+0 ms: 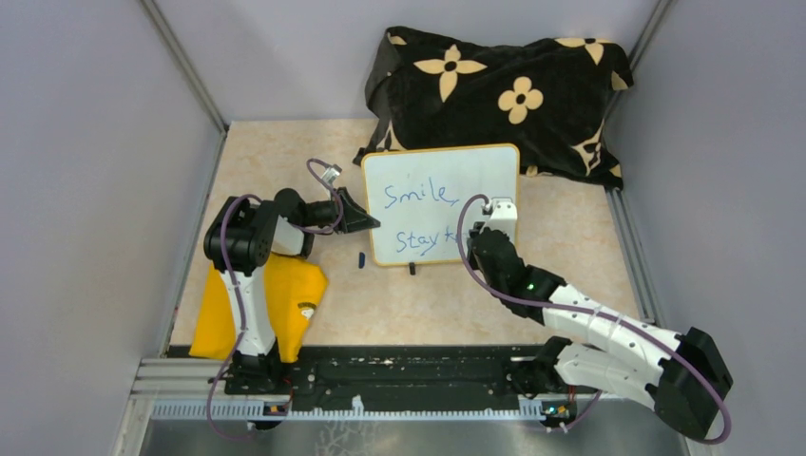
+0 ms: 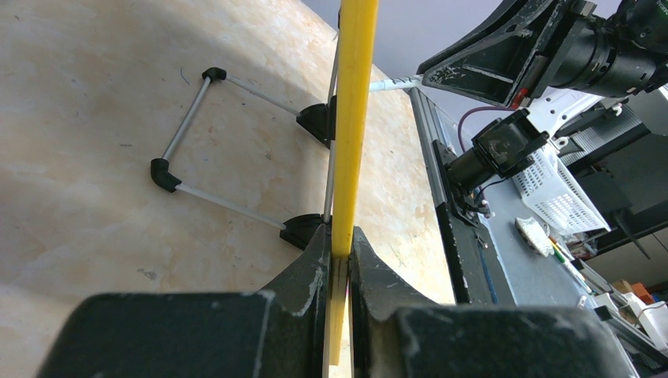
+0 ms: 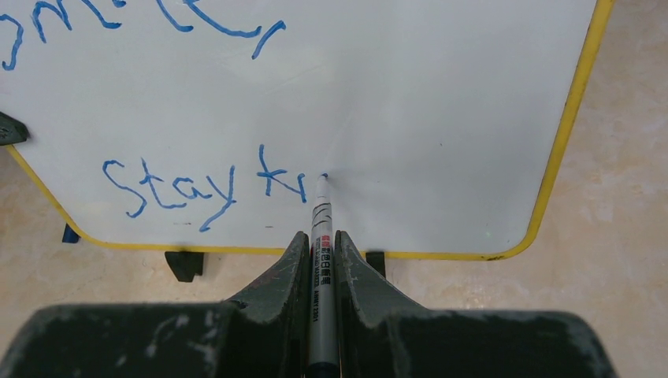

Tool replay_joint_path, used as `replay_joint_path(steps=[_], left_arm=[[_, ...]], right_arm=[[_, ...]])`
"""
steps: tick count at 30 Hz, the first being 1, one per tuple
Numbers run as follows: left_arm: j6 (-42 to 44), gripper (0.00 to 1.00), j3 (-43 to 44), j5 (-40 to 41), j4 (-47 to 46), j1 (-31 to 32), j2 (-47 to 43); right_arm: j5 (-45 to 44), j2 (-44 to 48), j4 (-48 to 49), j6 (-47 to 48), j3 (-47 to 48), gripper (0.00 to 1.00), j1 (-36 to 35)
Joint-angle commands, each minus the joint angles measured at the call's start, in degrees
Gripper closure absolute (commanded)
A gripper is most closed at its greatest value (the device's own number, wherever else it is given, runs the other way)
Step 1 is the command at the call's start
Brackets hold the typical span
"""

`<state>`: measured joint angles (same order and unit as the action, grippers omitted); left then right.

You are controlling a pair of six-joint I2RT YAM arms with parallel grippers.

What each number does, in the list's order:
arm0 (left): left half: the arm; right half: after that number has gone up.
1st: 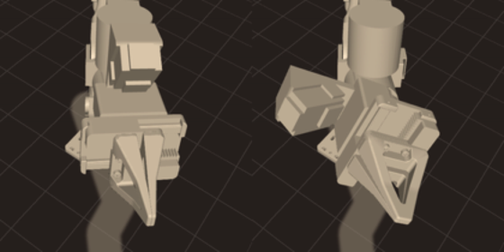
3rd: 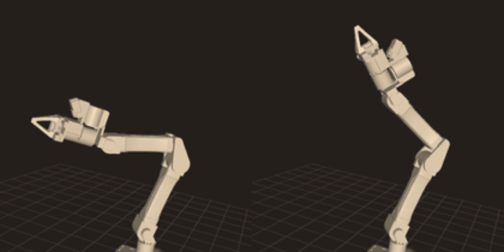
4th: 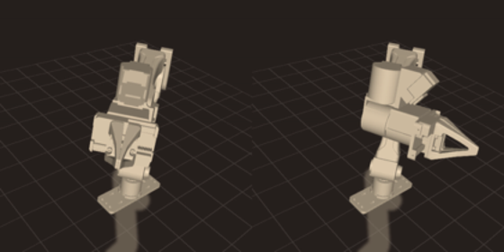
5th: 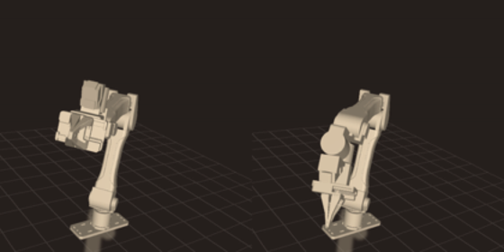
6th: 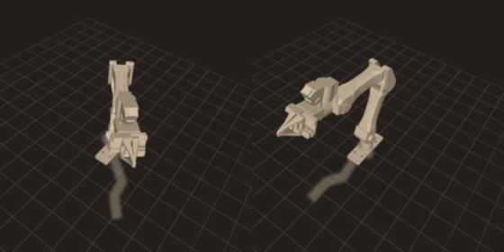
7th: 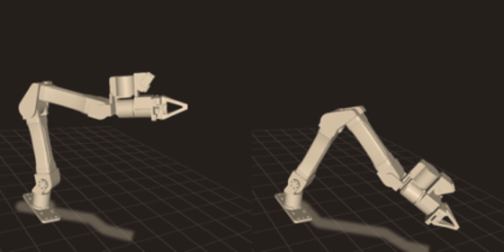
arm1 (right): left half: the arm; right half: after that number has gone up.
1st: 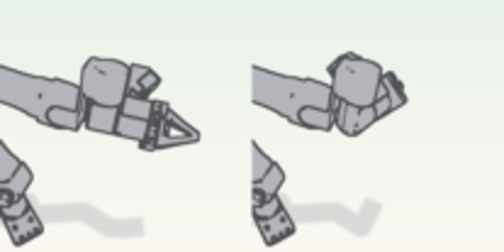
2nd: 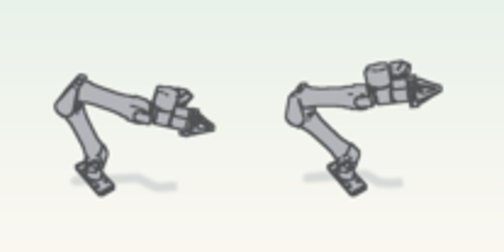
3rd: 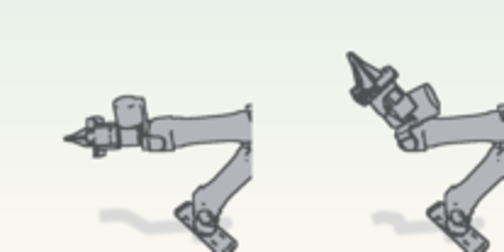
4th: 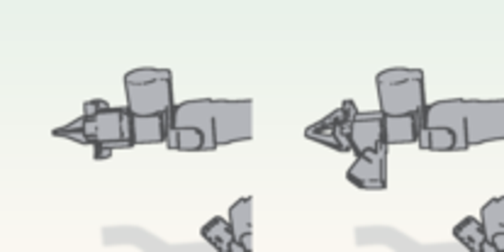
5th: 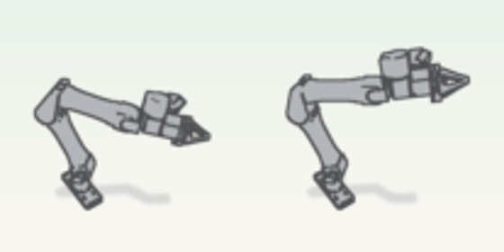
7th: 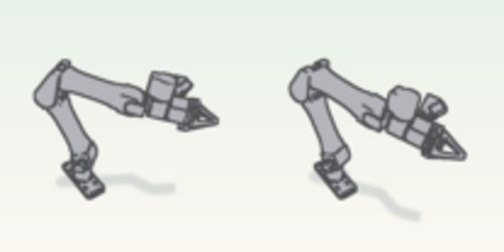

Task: Write a sentence on the whiteboard

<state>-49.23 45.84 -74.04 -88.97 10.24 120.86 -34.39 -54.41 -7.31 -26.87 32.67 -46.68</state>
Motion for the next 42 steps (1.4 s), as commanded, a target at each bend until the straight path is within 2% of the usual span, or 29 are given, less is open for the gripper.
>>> replay_joint_path(steps=[1,17,42], left_arm=[[0.9,1.00,-0.5,-0.2,-7.4,1.2,3.6],[1.0,1.00,-0.5,-0.2,-7.3,1.2,3.7],[1.0,1.00,-0.4,-0.3,-7.3,1.3,3.8]], right_arm=[[0.3,1.1,0.8,-1.1,-0.2,1.00,0.7],[1.2,2.3,-0.1,-2.7,-2.3,1.00,0.7],[-1.4,-1.2,1.6,1.2,3.3,1.00,1.7]])
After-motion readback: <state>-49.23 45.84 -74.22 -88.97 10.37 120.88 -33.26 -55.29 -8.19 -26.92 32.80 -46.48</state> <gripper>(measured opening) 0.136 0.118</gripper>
